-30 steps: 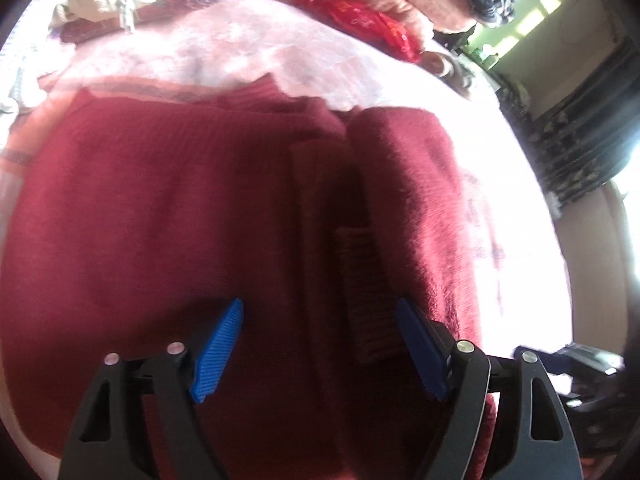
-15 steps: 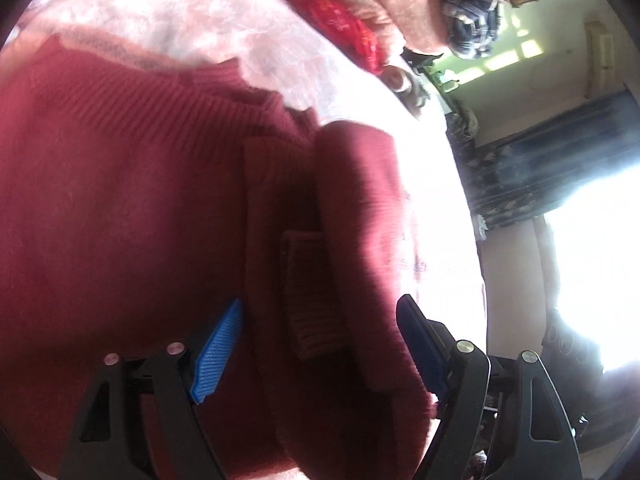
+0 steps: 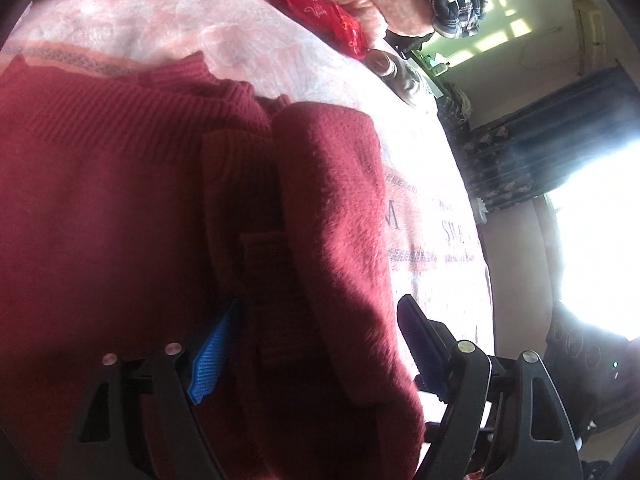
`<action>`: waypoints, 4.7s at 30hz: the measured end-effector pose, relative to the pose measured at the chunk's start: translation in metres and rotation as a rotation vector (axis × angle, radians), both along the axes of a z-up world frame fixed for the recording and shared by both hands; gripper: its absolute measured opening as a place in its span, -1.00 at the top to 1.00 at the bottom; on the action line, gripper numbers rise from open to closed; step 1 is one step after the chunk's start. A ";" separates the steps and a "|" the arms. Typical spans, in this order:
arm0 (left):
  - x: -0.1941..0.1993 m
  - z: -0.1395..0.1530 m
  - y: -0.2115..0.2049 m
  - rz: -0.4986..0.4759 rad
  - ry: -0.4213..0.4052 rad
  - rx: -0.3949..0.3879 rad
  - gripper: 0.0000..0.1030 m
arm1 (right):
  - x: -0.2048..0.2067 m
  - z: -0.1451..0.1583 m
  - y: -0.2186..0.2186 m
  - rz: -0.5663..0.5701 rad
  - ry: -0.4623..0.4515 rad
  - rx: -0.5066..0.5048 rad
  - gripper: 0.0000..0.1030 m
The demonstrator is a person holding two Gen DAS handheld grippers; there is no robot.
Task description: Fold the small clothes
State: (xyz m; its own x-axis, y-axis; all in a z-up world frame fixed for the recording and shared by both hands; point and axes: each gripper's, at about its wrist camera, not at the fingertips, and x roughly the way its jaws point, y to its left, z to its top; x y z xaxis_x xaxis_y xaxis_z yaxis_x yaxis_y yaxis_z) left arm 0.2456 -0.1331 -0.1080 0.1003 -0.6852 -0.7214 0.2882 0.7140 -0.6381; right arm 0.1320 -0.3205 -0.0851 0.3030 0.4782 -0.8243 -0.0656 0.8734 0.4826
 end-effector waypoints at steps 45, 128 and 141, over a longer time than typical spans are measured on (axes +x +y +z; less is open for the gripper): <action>0.001 0.081 0.092 0.077 -0.211 -0.151 0.43 | 0.016 0.002 0.034 0.031 -0.001 0.014 0.02; -0.007 0.046 0.236 0.210 -0.286 0.318 -0.49 | 0.039 0.008 0.060 0.046 -0.076 -0.059 -0.27; 0.075 0.010 0.184 0.232 -0.155 0.358 0.30 | 0.082 -0.023 0.062 -0.011 -0.024 -0.047 -0.27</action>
